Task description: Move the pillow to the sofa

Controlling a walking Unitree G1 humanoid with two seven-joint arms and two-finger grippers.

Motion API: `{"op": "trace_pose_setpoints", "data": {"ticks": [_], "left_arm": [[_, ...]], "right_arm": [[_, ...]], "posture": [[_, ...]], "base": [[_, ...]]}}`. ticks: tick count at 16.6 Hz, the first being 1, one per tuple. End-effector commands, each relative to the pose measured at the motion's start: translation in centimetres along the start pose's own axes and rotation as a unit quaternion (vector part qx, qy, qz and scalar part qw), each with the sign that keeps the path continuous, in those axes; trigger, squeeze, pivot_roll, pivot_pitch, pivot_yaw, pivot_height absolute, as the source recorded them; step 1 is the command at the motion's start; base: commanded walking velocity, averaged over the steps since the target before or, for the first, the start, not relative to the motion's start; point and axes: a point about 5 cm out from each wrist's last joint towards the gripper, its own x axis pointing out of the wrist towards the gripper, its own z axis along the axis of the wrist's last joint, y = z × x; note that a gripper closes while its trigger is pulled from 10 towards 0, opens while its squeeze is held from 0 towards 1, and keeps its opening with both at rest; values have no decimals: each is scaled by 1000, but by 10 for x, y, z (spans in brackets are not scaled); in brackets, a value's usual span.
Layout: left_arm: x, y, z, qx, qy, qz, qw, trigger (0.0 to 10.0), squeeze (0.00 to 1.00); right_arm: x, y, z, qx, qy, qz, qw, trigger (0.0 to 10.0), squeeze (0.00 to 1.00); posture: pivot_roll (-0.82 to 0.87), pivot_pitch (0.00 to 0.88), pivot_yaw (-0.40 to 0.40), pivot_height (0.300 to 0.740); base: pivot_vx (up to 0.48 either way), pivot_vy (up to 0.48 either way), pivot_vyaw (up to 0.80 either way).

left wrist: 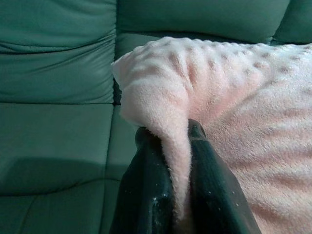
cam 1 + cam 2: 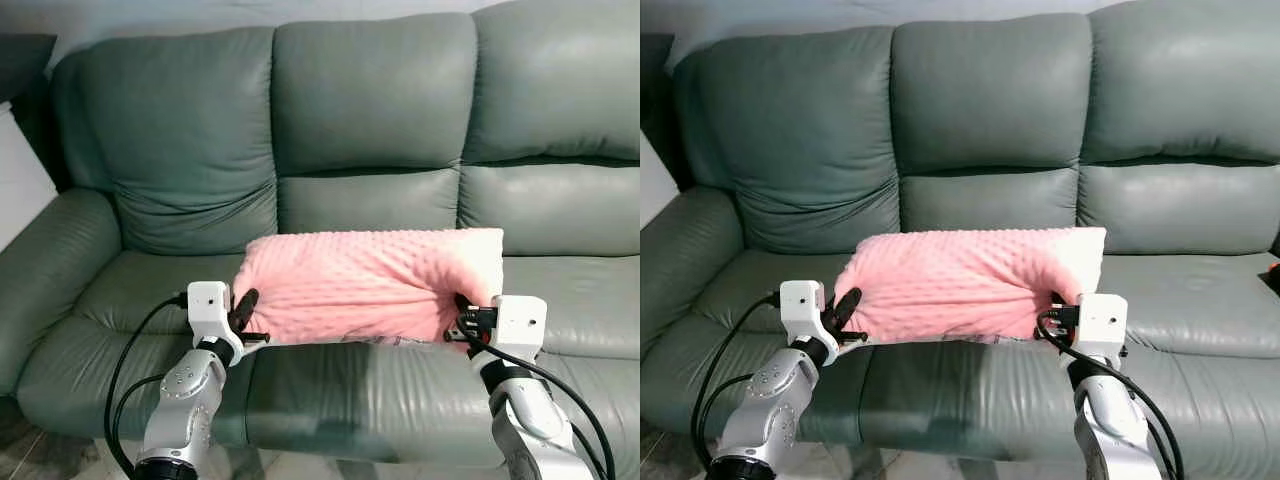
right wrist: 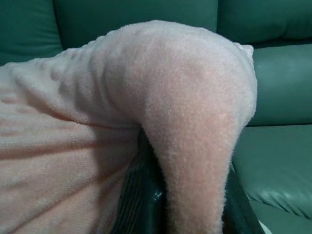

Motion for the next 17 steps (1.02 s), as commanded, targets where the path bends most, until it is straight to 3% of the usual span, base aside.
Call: {"op": "trace_pose_setpoints", "data": {"ticks": [1,5,10,17], "left_arm": [[2,3,3,7,-6,5,1000,10000,0],[7,-9,-2,0,1,-23,1000,10000,0],[9,-21,-10,-4,14,-49,999,10000,0],[9,-21,-12,-7,16,-51,999,10000,0]], "right_arm": [[-1,-6,15,-8,-29,-17,999,10000,0],[-6,-13,15,-18,-26,-26,999,10000,0],[-10,-9,12,-19,-16,-26,999,10000,0],[-8,-12,14,-23,-14,-27,999,10000,0]], "posture": [[-240,24,85,740],[-245,41,80,740],[-237,75,83,740],[-240,69,78,740]], "base": [[0,0,0],[0,0,0],[0,0,0],[0,0,0]]}}
